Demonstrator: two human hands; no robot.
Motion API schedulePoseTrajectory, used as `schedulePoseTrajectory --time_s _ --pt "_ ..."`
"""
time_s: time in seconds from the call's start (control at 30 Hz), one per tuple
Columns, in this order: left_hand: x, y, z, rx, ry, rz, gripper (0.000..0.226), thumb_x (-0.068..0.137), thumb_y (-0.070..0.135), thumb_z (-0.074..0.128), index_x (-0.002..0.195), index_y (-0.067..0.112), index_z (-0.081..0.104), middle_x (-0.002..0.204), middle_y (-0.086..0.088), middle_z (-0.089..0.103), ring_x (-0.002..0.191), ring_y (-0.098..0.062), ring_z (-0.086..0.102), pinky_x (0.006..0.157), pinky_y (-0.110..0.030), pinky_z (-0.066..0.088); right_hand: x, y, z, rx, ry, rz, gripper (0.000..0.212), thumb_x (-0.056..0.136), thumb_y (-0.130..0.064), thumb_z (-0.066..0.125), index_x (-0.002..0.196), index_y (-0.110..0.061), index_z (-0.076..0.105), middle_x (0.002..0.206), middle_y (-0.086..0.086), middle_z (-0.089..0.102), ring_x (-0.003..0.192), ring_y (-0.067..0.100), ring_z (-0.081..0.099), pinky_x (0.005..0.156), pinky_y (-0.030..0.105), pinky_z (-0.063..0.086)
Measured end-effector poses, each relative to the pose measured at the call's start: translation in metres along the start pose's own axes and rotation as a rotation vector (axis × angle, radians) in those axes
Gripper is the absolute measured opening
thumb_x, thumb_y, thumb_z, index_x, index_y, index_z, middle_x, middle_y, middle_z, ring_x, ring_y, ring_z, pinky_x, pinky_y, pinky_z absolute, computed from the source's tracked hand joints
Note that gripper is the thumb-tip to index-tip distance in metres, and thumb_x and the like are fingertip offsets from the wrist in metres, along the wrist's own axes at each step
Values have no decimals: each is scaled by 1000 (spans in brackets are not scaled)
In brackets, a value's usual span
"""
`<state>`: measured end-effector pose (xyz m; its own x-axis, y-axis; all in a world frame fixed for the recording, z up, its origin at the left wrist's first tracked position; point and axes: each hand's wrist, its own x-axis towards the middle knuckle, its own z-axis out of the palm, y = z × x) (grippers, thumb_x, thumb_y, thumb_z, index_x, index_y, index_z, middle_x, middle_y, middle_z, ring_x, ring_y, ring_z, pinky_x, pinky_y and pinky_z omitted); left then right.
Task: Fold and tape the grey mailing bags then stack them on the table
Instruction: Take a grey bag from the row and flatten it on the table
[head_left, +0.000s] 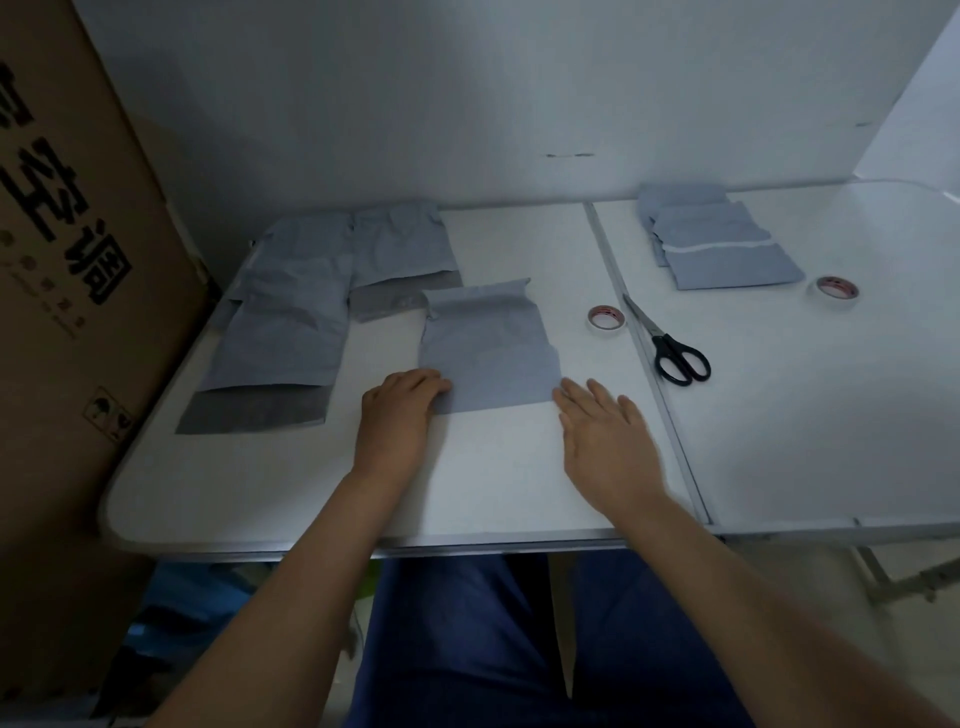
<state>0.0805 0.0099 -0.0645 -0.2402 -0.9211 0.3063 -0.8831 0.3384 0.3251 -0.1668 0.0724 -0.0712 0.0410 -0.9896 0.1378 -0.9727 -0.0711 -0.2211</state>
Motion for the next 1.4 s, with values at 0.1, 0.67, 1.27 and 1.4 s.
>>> schedulePoseTrajectory --time_s 0.1,0.67,1.27,1.4 --pt "1 -1 0 -7 8 8 32 88 6 55 114 20 68 124 1 63 113 -25 55 89 -34 35 0 3 -4 15 78 29 55 98 -29 17 139 -14 50 148 2 45 141 21 34 117 44 22" --pt "15 5 -11 -1 -123 -22 32 91 9 48 118 23 59 125 3 53 112 -22 47 87 -33 35 51 -63 13 -40 -221 -181 78 79 -66 -12 152 -40 0 161 -11 -6 148 30 -10 118 49 -7" --pt "82 -12 -33 -417 -321 -331 13 83 26 71 93 21 64 94 2 66 88 -14 61 80 -31 48 52 -65 12 -57 -215 -185 77 81 -66 -16 152 -39 -4 161 -10 -10 146 32 -16 118 50 -11" --pt "81 -19 -30 -479 -249 -388 11 85 22 69 96 25 66 97 4 67 93 -12 62 81 -26 48 52 -64 13 -63 -221 -187 75 81 -64 -14 152 -40 -6 161 -10 -11 146 32 -17 118 50 -11"
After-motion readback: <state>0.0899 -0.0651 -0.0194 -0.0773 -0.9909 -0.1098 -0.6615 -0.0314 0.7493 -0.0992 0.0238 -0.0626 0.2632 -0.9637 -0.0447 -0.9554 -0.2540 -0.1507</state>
